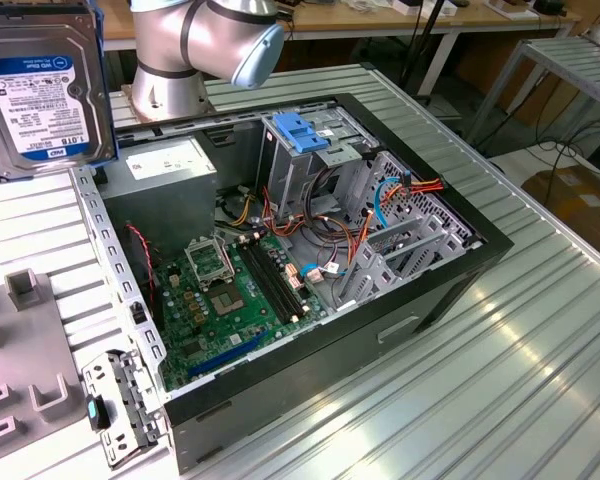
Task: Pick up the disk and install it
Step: 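Pick up the disk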
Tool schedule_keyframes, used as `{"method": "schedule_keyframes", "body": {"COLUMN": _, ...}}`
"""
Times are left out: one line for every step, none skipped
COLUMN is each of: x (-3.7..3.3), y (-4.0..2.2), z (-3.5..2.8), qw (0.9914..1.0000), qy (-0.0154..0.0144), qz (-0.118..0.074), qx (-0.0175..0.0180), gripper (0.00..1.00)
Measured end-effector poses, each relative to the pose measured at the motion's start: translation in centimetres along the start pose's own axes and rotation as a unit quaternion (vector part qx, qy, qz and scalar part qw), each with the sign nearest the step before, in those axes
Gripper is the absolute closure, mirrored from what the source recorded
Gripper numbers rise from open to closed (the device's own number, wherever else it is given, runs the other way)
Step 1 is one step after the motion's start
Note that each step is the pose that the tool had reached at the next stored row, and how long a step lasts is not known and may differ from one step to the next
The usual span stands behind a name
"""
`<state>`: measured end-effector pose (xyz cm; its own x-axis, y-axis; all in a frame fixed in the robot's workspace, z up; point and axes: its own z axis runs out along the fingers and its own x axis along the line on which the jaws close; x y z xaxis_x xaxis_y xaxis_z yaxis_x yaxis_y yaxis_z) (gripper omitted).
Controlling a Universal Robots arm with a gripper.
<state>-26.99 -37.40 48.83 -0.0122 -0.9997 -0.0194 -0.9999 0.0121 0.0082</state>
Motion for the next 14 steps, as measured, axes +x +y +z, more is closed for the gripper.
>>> {"method": "schedule_keyframes", "body": {"x": 0.00, "y": -0.07, "z": 0.00, "qw": 1.00000, "qy": 0.0000, "qz": 0.000, "qx": 0.0000, "gripper": 0.63}}
{"method": "schedule_keyframes", "body": {"x": 0.00, "y": -0.15, "z": 0.00, "qw": 1.00000, "qy": 0.0000, "qz": 0.000, "qx": 0.0000, "gripper": 0.63}}
{"method": "schedule_keyframes", "body": {"x": 0.00, "y": -0.22, "z": 0.00, "qw": 1.00000, "qy": 0.0000, "qz": 0.000, "qx": 0.0000, "gripper": 0.63}}
{"method": "schedule_keyframes", "body": {"x": 0.00, "y": -0.30, "z": 0.00, "qw": 1.00000, "qy": 0.0000, "qz": 0.000, "qx": 0.0000, "gripper": 0.63}}
{"method": "schedule_keyframes", "body": {"x": 0.00, "y": -0.42, "z": 0.00, "qw": 1.00000, "qy": 0.0000, "qz": 0.000, "qx": 0.0000, "gripper": 0.63}}
{"method": "schedule_keyframes", "body": {"x": 0.00, "y": -0.50, "z": 0.00, "qw": 1.00000, "qy": 0.0000, "qz": 0.000, "qx": 0.0000, "gripper": 0.63}}
{"method": "schedule_keyframes", "body": {"x": -0.01, "y": -0.58, "z": 0.00, "qw": 1.00000, "qy": 0.0000, "qz": 0.000, "qx": 0.0000, "gripper": 0.63}}
{"method": "schedule_keyframes", "body": {"x": -0.01, "y": -0.67, "z": 0.00, "qw": 1.00000, "qy": 0.0000, "qz": 0.000, "qx": 0.0000, "gripper": 0.63}}
{"method": "schedule_keyframes", "body": {"x": -0.01, "y": -0.76, "z": 0.00, "qw": 1.00000, "qy": 0.0000, "qz": 0.000, "qx": 0.0000, "gripper": 0.63}}
{"method": "schedule_keyframes", "body": {"x": -0.01, "y": -0.83, "z": -0.01, "qw": 1.00000, "qy": 0.0000, "qz": 0.000, "qx": 0.0000, "gripper": 0.63}}
{"method": "schedule_keyframes", "body": {"x": -0.01, "y": -0.98, "z": -0.01, "qw": 1.00000, "qy": 0.0000, "qz": 0.000, "qx": 0.0000, "gripper": 0.63}}
{"method": "schedule_keyframes", "body": {"x": -0.01, "y": -1.06, "z": 0.00, "qw": 1.00000, "qy": 0.0000, "qz": 0.000, "qx": 0.0000, "gripper": 0.63}}
{"method": "schedule_keyframes", "body": {"x": -0.01, "y": -1.13, "z": -0.01, "qw": 1.00000, "qy": 0.0000, "qz": 0.000, "qx": 0.0000, "gripper": 0.63}}
{"method": "schedule_keyframes", "body": {"x": -0.01, "y": -1.23, "z": -0.01, "qw": 1.00000, "qy": 0.0000, "qz": 0.000, "qx": 0.0000, "gripper": 0.63}}
